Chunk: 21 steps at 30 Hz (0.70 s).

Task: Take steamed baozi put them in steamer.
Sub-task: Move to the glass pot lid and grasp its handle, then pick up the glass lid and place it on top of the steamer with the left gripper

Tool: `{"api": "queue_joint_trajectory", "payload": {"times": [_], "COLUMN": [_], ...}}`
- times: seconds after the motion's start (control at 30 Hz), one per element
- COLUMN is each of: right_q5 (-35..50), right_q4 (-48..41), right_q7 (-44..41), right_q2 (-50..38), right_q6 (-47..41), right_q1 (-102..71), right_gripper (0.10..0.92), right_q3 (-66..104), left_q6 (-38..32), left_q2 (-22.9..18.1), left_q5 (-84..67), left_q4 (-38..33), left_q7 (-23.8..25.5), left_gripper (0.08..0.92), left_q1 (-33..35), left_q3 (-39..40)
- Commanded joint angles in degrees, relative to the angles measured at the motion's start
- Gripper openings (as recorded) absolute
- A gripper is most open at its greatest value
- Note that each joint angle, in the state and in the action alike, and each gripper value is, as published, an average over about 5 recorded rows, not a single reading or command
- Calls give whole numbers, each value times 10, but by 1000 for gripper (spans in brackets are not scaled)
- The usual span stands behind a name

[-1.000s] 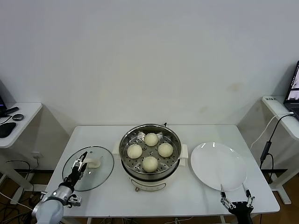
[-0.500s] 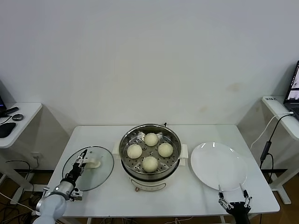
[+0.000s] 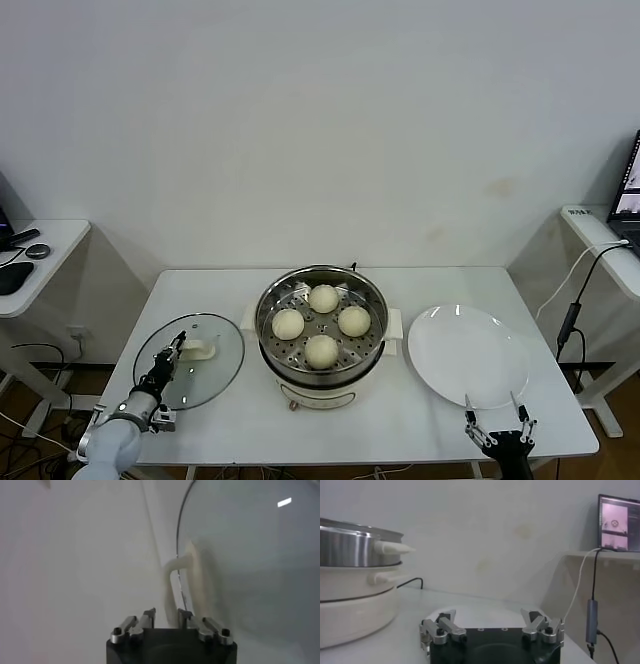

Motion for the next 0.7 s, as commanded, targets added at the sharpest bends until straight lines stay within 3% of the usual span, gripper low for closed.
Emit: {"api": "queue_joint_trajectory", "payload": {"times": [0.03,0.23,0.47,0.6,0.7], "right_q5": [2,-2,-3,-9,-20], "right_q4": [15,14,15,11,5], "right_q7": [0,-1,-3,-3,-3], "right_q2": [-4,-16,-27,-30,-29], "right_q6": [1,0,-4,-3,-2], "right_q1": [0,2,4,7,11], "right_gripper": [823,823,823,823,823], "right_q3": [-1,-11,-22,-27,-34], "left_q6": [25,78,194,257,301], "left_q2": [7,36,97,123,136], "left_q5": [-52,-130,-268,-306,-308], "left_q4": [-65,-216,-426,-527,-578], "left_q7": [-7,20,85,123,150], "left_gripper": [211,178,170,170,170], "left_q1": [31,121,250,269,251], "left_q3": [-8,-40,-105,-111,-63]}}
